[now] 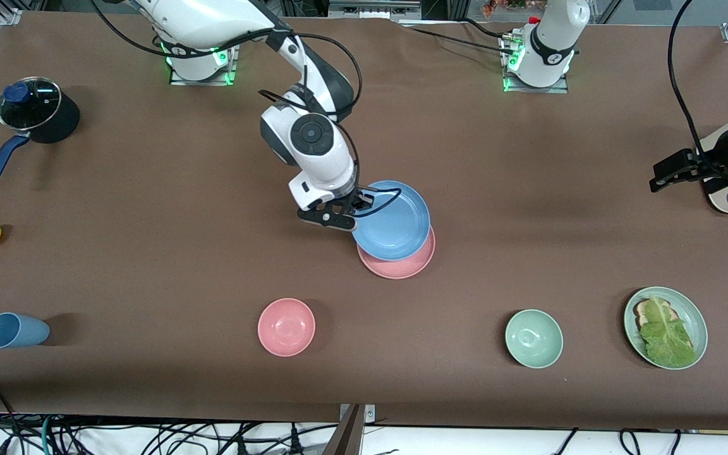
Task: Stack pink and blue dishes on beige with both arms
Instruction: 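Carry the blue plate onto the pink plate with the right gripper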
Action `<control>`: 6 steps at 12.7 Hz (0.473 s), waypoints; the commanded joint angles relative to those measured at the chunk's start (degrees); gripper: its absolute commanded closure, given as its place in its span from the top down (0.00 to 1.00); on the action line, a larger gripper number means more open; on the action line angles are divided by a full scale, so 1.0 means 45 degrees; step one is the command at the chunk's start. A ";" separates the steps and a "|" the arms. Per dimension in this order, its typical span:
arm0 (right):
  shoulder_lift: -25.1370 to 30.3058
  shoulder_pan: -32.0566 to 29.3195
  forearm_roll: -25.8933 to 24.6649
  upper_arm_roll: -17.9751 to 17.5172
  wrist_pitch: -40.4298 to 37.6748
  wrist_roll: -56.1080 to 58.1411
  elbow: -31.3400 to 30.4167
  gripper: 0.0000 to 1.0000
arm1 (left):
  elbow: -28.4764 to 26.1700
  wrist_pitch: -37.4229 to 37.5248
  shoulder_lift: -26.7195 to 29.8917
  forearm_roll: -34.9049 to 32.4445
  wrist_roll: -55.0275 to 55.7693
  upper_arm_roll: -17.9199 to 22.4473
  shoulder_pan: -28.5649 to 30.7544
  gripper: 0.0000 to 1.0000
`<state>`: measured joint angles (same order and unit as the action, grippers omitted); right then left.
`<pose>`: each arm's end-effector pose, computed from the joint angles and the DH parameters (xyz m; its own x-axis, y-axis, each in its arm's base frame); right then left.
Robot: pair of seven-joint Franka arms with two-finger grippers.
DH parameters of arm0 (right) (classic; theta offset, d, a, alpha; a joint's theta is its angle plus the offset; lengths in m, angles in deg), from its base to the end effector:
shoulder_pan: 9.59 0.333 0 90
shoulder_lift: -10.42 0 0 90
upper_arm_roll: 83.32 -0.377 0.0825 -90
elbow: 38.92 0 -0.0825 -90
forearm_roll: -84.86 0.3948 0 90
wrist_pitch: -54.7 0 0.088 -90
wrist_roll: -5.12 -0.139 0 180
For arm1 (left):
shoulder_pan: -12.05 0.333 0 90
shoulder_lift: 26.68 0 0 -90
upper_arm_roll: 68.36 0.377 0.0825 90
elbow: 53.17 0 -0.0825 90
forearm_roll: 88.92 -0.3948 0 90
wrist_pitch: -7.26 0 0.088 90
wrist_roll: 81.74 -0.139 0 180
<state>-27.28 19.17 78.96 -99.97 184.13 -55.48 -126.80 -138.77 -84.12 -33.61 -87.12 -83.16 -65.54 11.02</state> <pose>0.5662 0.5115 0.3009 0.9640 -0.2640 -0.0324 -0.2660 -0.9555 -0.1274 0.6105 0.0128 0.6217 0.9998 0.0070 -0.0193 0.0075 -0.9996 0.0259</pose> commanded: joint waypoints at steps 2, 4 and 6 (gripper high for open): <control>-0.0645 0.0270 -0.0368 0.0068 0.0786 -0.0536 0.0409 0.00 | 0.0370 0.0288 -0.0002 0.0011 -0.0193 0.0058 0.0091 1.00; -0.0782 0.0270 -0.0349 0.0088 0.1159 -0.0536 0.0409 0.00 | 0.0370 0.0365 0.0095 -0.0048 -0.0251 0.0097 0.0247 1.00; -0.1017 0.0270 -0.0349 0.0088 0.1860 -0.0536 0.0409 0.00 | 0.0273 0.0366 0.0135 -0.0048 -0.0290 0.0039 0.0248 1.00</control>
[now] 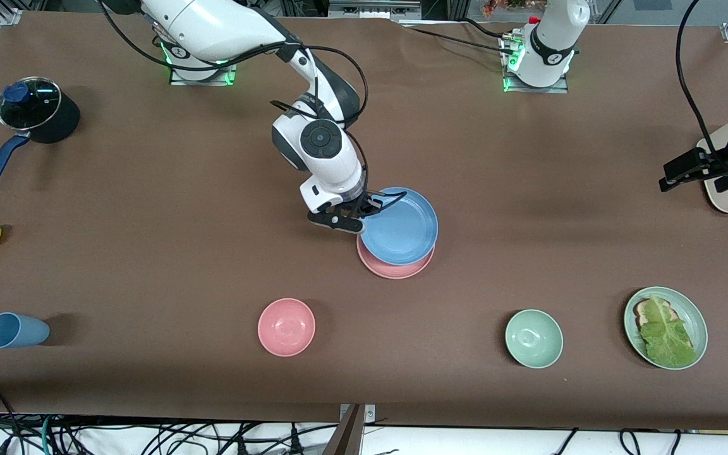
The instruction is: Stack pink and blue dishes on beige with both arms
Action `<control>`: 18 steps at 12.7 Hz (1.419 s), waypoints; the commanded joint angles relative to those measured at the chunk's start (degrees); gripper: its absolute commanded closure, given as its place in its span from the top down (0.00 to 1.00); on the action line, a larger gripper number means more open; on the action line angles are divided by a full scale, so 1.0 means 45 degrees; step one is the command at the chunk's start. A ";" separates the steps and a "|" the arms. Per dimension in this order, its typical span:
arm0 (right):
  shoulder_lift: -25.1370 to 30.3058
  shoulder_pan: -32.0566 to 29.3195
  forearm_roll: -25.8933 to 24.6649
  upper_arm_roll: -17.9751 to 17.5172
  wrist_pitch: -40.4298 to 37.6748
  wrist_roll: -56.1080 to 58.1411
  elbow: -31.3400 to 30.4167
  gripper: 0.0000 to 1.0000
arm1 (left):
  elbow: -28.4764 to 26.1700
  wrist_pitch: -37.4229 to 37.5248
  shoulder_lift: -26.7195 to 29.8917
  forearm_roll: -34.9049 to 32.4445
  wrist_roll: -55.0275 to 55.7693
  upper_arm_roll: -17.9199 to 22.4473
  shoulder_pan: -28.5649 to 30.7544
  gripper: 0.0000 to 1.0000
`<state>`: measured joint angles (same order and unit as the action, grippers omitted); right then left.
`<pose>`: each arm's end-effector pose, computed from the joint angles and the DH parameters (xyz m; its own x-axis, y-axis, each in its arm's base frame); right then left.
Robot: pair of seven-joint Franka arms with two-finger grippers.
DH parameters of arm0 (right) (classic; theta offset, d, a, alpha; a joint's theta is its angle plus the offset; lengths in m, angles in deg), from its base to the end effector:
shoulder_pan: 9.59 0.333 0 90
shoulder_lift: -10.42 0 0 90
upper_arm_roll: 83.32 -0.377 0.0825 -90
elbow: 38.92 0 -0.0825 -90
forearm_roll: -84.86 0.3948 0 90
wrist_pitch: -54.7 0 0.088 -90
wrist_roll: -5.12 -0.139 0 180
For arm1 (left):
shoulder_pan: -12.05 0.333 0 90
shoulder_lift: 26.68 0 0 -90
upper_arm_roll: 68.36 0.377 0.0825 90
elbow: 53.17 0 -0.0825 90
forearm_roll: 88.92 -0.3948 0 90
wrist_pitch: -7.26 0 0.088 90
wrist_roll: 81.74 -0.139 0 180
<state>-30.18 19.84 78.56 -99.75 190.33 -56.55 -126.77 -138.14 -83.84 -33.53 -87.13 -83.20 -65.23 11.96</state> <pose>0.5704 0.5242 0.2741 0.9604 -0.2783 -0.0125 -0.2759 -0.9439 -0.1816 0.6098 0.0259 0.6274 0.9995 0.0279 -0.0118 0.0282 -0.9993 0.0250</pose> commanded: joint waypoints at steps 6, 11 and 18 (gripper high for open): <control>-0.0744 0.0082 -0.0397 0.0154 0.1539 0.0322 0.0401 0.00 | 0.0172 0.0808 0.0096 -0.0047 -0.0165 -0.0634 -0.0157 1.00; -0.0763 -0.0054 -0.0593 0.0154 0.1520 0.1634 0.0363 0.00 | 0.0251 0.1396 0.0426 -0.0066 -0.0281 -0.0715 -0.0079 1.00; -0.0861 -0.0035 -0.0594 0.0213 0.1539 0.1849 0.0265 0.41 | 0.0309 0.0225 0.0584 -0.1666 -0.0320 -0.0461 0.0331 1.00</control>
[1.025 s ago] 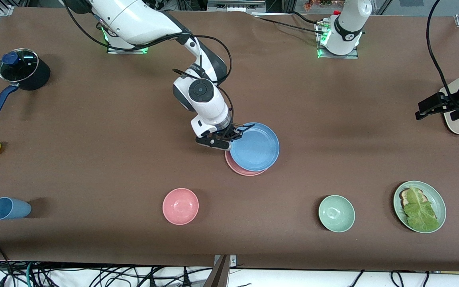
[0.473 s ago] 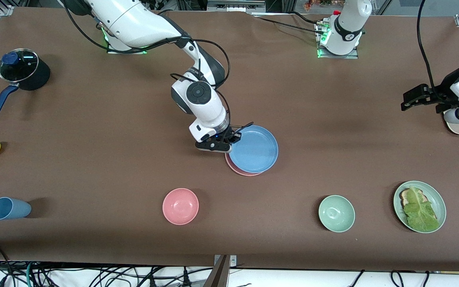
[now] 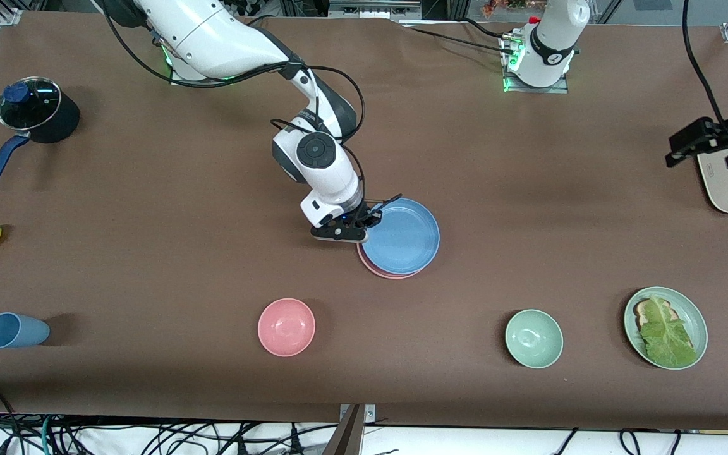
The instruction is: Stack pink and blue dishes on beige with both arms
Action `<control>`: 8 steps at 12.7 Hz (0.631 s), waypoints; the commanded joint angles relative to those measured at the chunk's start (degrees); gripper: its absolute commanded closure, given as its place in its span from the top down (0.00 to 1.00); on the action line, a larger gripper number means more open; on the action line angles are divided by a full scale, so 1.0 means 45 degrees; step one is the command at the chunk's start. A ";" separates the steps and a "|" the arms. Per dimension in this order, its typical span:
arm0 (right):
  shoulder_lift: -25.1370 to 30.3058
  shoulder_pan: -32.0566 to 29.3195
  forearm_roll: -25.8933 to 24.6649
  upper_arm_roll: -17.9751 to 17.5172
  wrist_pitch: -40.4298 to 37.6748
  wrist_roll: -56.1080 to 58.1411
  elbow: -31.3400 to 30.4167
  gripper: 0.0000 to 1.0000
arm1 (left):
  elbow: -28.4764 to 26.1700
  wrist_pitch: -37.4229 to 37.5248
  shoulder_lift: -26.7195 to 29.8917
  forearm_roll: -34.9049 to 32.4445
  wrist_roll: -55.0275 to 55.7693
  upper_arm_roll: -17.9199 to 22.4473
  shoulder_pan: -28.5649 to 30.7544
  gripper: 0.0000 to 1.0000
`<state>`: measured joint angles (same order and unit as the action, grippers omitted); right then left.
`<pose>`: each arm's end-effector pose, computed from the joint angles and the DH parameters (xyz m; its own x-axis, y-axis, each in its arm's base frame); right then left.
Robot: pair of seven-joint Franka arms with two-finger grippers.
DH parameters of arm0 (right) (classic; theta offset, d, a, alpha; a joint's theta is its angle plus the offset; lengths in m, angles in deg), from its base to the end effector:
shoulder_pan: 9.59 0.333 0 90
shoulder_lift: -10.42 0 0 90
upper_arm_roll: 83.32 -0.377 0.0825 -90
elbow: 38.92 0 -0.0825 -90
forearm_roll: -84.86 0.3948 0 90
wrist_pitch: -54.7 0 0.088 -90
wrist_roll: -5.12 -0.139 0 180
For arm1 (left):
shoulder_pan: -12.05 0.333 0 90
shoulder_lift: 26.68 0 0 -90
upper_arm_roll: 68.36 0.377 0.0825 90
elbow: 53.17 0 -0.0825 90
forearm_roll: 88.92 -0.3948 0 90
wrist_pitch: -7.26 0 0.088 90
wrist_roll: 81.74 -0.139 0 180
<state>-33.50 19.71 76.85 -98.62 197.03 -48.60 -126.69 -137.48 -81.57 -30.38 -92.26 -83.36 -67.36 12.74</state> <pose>0.5875 0.5204 0.2414 0.9859 -0.1550 0.0639 -0.1378 -0.9662 -0.2177 0.5878 0.0252 0.6626 0.9999 0.0024 0.0127 0.0032 -0.9982 -0.0597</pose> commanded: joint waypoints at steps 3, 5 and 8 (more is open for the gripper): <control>0.0013 -0.0143 -0.0194 -0.0037 -0.0066 0.0220 0.0286 0.65 | 0.0612 -0.0768 -0.0232 -0.0371 -0.0283 0.0033 0.0218 1.00; 0.0498 -0.0416 -0.0174 -0.0037 -0.1055 0.0260 0.0363 0.88 | 0.0709 -0.0788 -0.0738 0.0250 -0.0264 -0.0025 0.0005 1.00; 0.1300 -0.0827 -0.0194 0.0293 -0.1684 0.1580 0.0227 1.00 | 0.0690 -0.0808 -0.0954 0.1131 -0.0283 -0.0045 -0.0036 1.00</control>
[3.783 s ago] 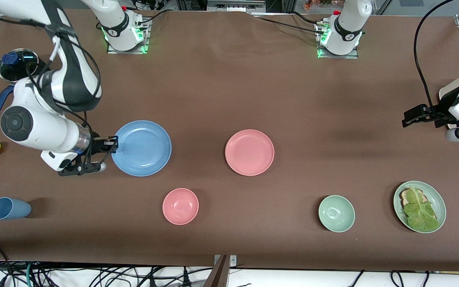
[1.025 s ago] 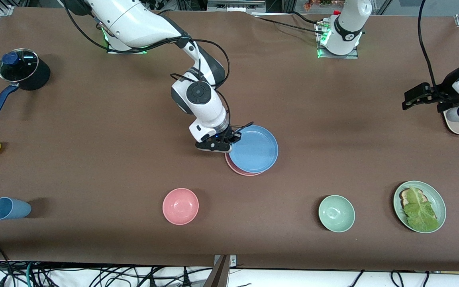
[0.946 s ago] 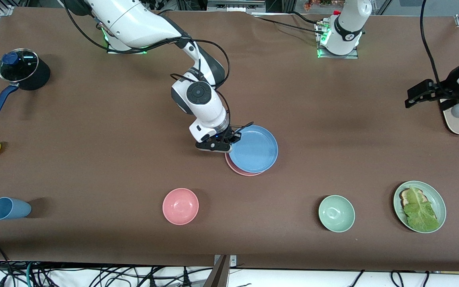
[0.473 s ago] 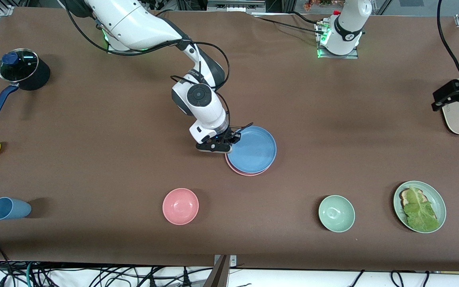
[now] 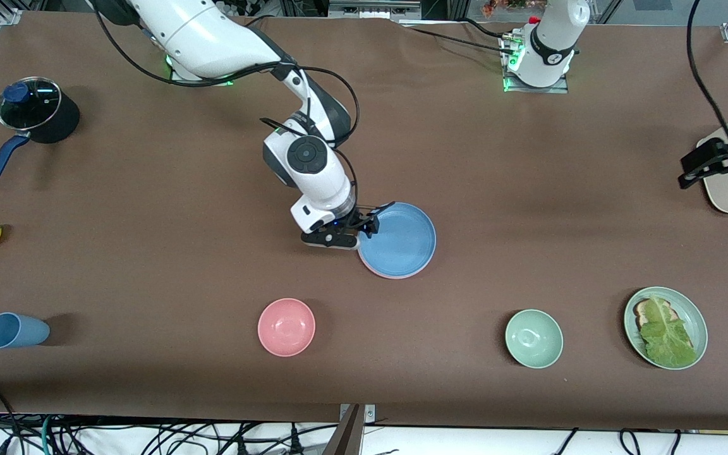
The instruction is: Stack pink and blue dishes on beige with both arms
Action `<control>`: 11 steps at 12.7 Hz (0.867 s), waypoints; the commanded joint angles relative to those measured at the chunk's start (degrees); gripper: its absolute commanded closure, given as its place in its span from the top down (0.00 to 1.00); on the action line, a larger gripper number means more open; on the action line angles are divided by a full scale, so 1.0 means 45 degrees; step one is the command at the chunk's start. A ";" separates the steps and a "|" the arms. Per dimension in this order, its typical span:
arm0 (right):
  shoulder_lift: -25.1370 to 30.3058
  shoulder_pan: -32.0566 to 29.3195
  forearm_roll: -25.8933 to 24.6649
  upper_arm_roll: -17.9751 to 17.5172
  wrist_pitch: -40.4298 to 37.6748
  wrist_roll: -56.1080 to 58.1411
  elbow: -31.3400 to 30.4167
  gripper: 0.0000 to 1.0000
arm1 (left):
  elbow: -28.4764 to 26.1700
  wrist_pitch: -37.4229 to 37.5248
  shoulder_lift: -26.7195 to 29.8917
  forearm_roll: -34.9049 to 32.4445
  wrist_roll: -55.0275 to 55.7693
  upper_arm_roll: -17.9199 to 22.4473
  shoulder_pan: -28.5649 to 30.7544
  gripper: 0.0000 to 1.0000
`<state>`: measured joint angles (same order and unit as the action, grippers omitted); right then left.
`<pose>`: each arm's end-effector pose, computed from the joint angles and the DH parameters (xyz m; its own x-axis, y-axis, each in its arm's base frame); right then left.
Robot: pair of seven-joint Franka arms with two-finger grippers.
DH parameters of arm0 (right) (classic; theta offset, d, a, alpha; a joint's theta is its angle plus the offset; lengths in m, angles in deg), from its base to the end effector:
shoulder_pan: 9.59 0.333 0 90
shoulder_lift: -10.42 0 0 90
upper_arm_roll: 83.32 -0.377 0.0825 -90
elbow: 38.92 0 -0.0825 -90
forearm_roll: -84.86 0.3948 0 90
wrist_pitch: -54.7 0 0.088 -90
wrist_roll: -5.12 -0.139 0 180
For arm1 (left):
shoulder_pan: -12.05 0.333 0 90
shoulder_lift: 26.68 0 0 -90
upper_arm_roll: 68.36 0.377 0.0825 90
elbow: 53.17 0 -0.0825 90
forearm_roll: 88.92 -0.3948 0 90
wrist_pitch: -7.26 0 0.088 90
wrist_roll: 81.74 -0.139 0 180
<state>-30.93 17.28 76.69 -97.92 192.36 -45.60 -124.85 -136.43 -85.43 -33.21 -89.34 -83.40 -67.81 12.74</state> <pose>0.6184 0.4881 0.2802 0.9844 -0.1516 0.0895 -0.1324 -0.9725 -0.1915 0.6141 0.0139 0.6478 0.9987 -0.0078 0.0503 -0.0073 -0.9999 -0.0099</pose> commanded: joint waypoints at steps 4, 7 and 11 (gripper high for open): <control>0.2308 -0.0657 0.0115 0.1680 -0.2678 0.2403 -0.0162 1.00 | 0.0457 0.0071 -0.0463 0.0465 -0.0274 0.0034 0.0022 1.00; 0.3090 -0.1808 0.1478 0.1876 -0.3948 0.4663 -0.0161 1.00 | 0.0457 0.0110 -0.0385 0.0367 -0.0294 0.0054 0.0100 1.00; 0.4593 -0.1928 0.1600 0.3652 -0.6444 0.6367 -0.0201 1.00 | 0.0457 0.0130 -0.0385 0.0347 -0.0274 0.0015 0.0042 1.00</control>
<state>-14.85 8.35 82.87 -83.58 168.12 -19.76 -124.38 -135.87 -85.66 -34.52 -88.35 -83.40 -67.80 12.91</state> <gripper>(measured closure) 0.000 0.000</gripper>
